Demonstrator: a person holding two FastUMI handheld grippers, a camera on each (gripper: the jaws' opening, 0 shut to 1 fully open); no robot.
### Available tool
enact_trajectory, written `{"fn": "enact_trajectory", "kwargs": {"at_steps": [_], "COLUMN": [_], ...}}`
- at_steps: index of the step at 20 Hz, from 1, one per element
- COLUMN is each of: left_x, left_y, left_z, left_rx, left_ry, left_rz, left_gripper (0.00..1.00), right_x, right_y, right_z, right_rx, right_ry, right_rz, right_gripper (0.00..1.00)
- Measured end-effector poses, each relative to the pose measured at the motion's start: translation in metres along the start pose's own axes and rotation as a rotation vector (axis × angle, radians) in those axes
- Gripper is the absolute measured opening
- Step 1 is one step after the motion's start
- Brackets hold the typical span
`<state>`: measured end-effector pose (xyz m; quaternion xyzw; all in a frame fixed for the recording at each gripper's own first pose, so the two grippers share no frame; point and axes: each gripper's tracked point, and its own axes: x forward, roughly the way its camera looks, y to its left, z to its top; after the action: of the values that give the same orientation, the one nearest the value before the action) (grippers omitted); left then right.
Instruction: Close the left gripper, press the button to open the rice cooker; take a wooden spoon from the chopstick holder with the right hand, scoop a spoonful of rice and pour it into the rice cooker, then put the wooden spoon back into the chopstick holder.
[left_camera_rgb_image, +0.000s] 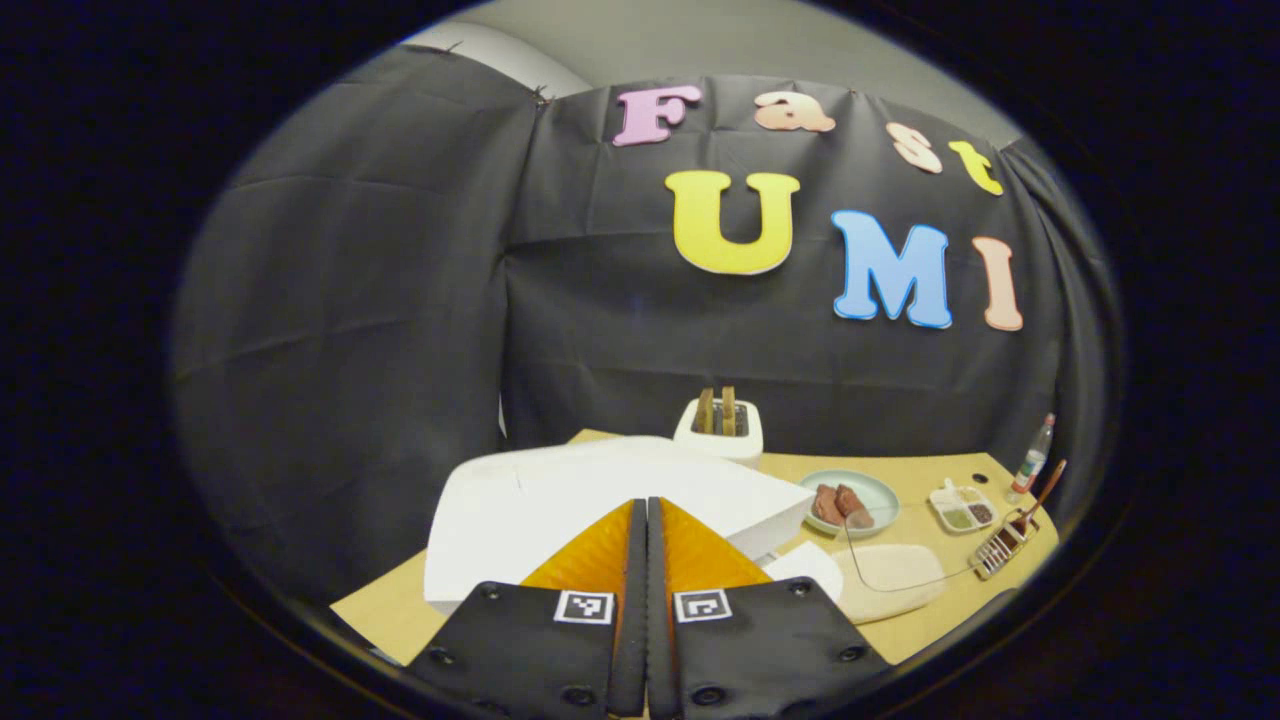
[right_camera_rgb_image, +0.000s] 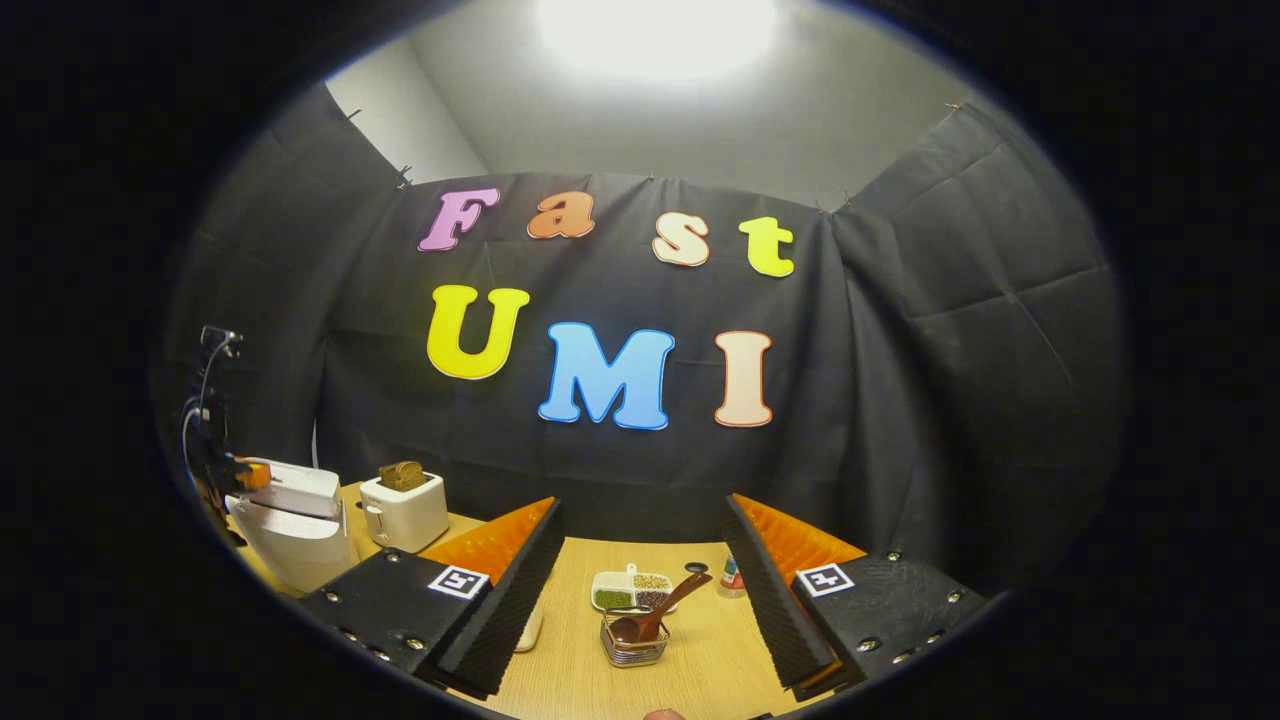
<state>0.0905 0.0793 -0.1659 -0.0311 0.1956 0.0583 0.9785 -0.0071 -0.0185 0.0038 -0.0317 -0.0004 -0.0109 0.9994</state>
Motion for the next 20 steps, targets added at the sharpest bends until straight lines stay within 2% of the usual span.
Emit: {"fn": "enact_trajectory", "kwargs": {"at_steps": [3,5,8,12,14,17,19,20], "left_x": [-0.006,-0.015,-0.040,-0.072,-0.087,-0.110,-0.117,-0.120], "left_y": [0.011,0.015,0.011,-0.008,-0.012,-0.024,-0.034,-0.036], "left_z": [0.049,0.070,0.096,0.123,0.132,0.144,0.141,0.135], "left_rx": [-0.008,-0.013,-0.026,0.003,0.024,0.047,0.074,0.081], "left_ry": [-0.078,-0.127,-0.198,-0.281,-0.317,-0.377,-0.384,-0.377], "left_rz": [0.026,0.043,0.024,-0.009,0.000,0.002,-0.007,-0.008], "left_gripper": [0.11,0.08,0.09,0.69,0.99,0.94,1.00,0.99], "right_x": [0.000,0.001,0.005,0.013,0.019,0.031,0.041,0.046], "right_y": [-0.006,-0.010,-0.016,-0.021,-0.022,-0.028,-0.033,-0.035], "right_z": [-0.002,-0.001,-0.003,-0.010,-0.012,-0.019,-0.024,-0.028], "right_rx": [0.020,0.026,0.037,0.058,0.066,0.083,0.100,0.104], "right_ry": [0.002,-0.003,-0.003,0.012,0.015,0.024,0.032,0.036], "right_rz": [-0.004,-0.007,-0.008,-0.005,0.001,0.003,0.000,-0.001], "right_gripper": [0.96,0.96,0.96,0.96,0.96,0.96,0.96,0.96]}}
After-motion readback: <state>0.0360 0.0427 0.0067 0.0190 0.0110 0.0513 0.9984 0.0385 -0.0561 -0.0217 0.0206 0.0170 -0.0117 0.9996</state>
